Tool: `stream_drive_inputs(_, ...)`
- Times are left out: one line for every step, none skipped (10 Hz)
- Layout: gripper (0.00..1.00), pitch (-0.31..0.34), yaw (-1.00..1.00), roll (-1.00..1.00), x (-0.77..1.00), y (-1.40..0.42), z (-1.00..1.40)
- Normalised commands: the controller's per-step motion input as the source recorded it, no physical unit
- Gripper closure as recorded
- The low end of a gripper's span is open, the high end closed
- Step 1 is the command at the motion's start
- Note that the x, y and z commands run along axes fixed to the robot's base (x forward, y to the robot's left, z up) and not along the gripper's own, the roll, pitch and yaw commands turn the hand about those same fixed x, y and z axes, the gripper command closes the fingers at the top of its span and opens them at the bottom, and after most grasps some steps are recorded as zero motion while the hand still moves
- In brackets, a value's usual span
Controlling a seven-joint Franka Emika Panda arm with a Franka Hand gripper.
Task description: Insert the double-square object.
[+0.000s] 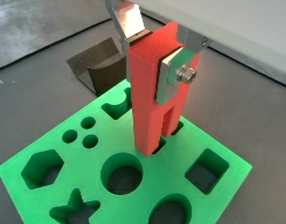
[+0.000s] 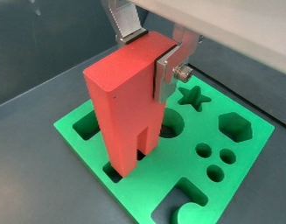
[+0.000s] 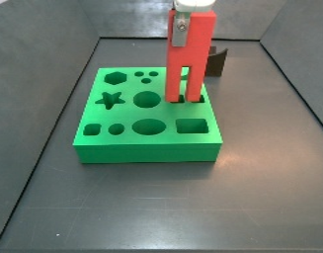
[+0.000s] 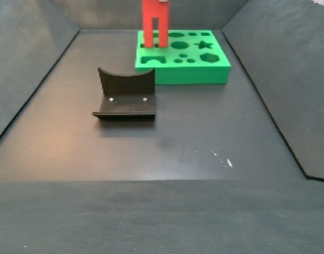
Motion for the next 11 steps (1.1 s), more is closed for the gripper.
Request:
stream_drive_inputs(1.00, -0.046, -0.33, -0.16, 0.18, -0.11, -0.23)
stream_drive_inputs(1.00, -0.007, -0.20, -0.06, 0.15, 0.00, -0.25)
stream_drive_inputs(1.00, -0.017, -0.03, -0.02, 0.04, 0.00, -0.29)
stream_drive_inputs(1.00, -0.054, 0.00, 0.00, -0.05, 0.09, -0.30)
stream_drive_inputs(1.00, -0.060, 0.13, -0.04, -0.10, 0.18, -0.23)
stream_drive_inputs(1.00, -0.036, 0.25, -0.01, 0.00, 0.16, -0.22)
stream_drive_inputs(1.00, 0.000, 0.31, 0.00, 0.13, 0.10, -0.26)
stream_drive_inputs(1.00, 0.000, 0.18, -0.01, 0.30, 0.00, -0.33)
stream_drive_inputs(1.00, 0.000, 0.05, -0.08, 0.24, -0.05, -0.31)
stream_drive_inputs(1.00, -0.016, 0.00, -0.17, 0.05, -0.07, -0.24)
stream_drive_inputs(1.00, -0.034, 0.00, -0.19, -0.03, -0.01, -0.19)
